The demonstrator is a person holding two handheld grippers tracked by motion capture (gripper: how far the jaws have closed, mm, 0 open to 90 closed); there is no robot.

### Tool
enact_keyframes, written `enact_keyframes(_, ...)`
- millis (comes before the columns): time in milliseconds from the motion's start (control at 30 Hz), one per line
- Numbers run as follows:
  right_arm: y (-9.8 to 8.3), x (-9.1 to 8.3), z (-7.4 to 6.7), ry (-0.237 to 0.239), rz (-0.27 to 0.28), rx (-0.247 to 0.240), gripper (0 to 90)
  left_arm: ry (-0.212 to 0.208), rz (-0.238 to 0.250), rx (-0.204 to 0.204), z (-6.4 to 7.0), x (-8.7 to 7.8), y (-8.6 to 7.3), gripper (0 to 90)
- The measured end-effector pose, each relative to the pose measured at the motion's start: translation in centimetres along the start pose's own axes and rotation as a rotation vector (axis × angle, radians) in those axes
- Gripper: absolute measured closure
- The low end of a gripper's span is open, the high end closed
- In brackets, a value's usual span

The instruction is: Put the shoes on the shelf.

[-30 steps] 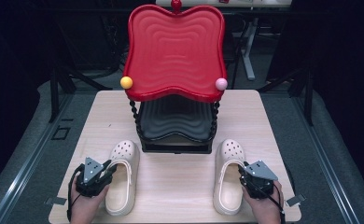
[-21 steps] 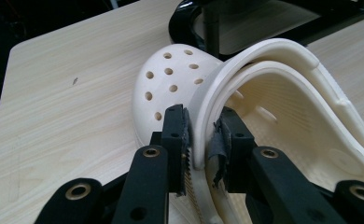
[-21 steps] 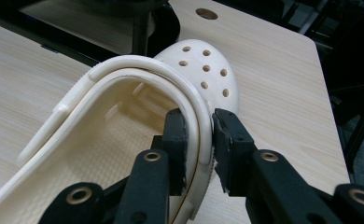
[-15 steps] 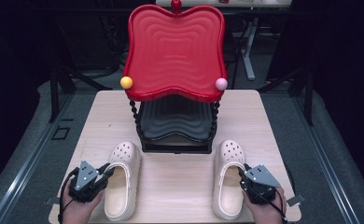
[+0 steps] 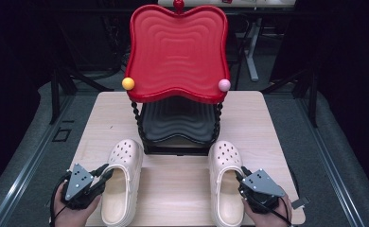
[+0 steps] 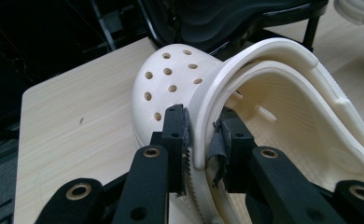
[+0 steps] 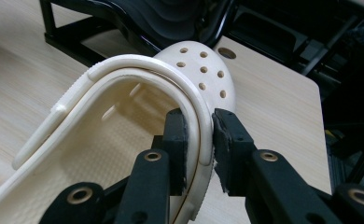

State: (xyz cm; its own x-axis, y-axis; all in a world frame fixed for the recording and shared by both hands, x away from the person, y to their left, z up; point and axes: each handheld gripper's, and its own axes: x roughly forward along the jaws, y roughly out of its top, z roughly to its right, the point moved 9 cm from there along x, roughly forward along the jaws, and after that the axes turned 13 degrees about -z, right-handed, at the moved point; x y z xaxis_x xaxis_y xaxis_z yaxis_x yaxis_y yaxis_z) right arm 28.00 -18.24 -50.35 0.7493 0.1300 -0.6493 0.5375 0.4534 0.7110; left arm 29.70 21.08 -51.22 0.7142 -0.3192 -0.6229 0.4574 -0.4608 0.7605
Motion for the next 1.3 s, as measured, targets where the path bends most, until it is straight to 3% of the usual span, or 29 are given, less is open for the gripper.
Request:
enact_keyframes(300, 1.9, -1.4, -1.2, 0.018, 0.037, -0.043, 75.3, -0.029, 0.026, 0.03, 1.5, -0.4, 1.6, 75.5)
enact_keyframes(767, 4.3, -1.5, -2.6, 0.038, 0.062, -0.097, 75.3, -0.054, 0.055, 0.087, 3.5, -0.1, 4.7, 75.6)
enact_keyframes(933, 6.0, -1.2, -3.0, 0.034, 0.08, -0.121, 75.4, -0.059, 0.068, 0.114, 4.1, 0.2, 6.3, 75.7)
enact_keyframes(1167, 8.3, -0.5, -3.2, 0.028, 0.101, -0.135, 75.5, -0.052, 0.08, 0.134, 4.3, 1.5, 8.4, 75.7)
enact_keyframes(1300, 9.3, 0.1, -3.2, 0.022, 0.107, -0.141, 75.6, -0.02, 0.079, 0.153, 4.2, 2.5, 9.8, 75.8)
